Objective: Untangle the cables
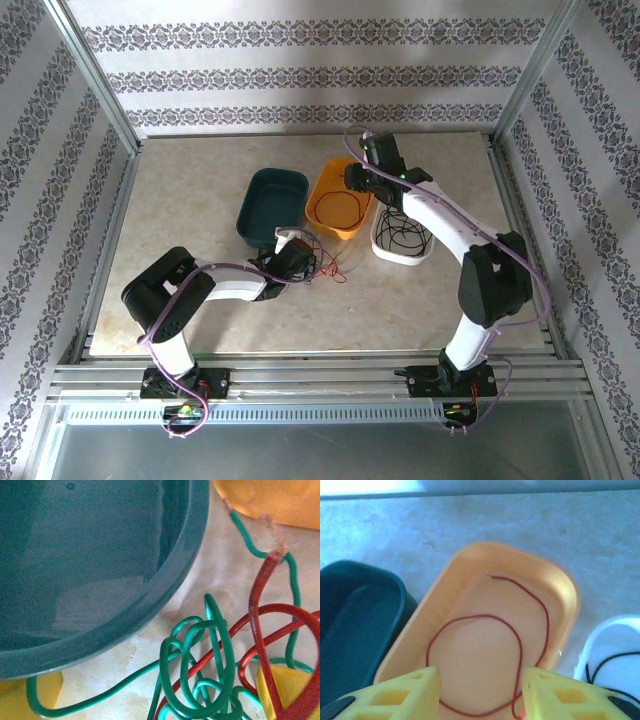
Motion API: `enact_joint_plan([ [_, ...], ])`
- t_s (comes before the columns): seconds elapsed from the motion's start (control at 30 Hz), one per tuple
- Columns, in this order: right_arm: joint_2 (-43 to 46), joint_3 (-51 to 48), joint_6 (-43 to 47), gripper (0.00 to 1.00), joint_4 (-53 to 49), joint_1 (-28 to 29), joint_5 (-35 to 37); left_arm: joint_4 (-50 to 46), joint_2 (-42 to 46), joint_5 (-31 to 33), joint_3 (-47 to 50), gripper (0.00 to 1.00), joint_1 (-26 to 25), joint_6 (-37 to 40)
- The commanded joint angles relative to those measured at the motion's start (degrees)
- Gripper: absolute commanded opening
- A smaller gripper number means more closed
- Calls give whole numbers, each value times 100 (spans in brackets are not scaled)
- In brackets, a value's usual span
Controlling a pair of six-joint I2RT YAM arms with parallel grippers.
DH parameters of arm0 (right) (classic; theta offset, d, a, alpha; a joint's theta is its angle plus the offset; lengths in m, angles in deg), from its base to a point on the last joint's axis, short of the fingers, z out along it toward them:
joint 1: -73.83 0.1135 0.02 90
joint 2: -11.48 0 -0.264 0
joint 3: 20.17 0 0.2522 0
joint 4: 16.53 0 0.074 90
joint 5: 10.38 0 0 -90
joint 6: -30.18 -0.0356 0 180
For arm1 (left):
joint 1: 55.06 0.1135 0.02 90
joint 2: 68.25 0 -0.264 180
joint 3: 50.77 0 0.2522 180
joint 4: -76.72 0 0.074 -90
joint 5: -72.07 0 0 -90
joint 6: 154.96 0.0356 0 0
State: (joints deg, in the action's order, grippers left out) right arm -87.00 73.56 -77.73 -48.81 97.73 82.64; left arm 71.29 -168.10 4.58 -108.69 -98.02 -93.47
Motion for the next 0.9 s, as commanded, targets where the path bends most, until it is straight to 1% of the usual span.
enact_joint_plan([
  [0.0, 497, -675, 310, 45, -47, 220, -393, -278, 197, -108, -110, 99, 112, 78],
  [0.13, 1157, -1751, 277, 43, -159, 581, -1600, -198, 303, -294, -81, 99, 179, -193],
  [0.27, 1441, -2517, 312, 43, -230, 1046, -2295, -39, 404, -486, 53, 99, 261, -517],
  [0.37, 1377, -2663, 409, 45, -307, 1292, -2373, 10, 423, -509, 107, 99, 277, -574],
  [0.5, 1030, -2468, 683, 46, -596, 1553, -2388, 23, 406, -537, 103, 99, 321, -611],
  [0.57, 882, -2376, 779, 47, -674, 1707, -2148, 36, 388, -584, 93, 99, 332, -612],
  [0.7, 603, -2265, 805, 47, -560, 1766, -2023, 34, 352, -780, 92, 99, 430, -647],
  [0.87, 247, -2133, 903, 47, -494, 1770, -2066, 98, 264, -1265, 76, 99, 634, -617],
])
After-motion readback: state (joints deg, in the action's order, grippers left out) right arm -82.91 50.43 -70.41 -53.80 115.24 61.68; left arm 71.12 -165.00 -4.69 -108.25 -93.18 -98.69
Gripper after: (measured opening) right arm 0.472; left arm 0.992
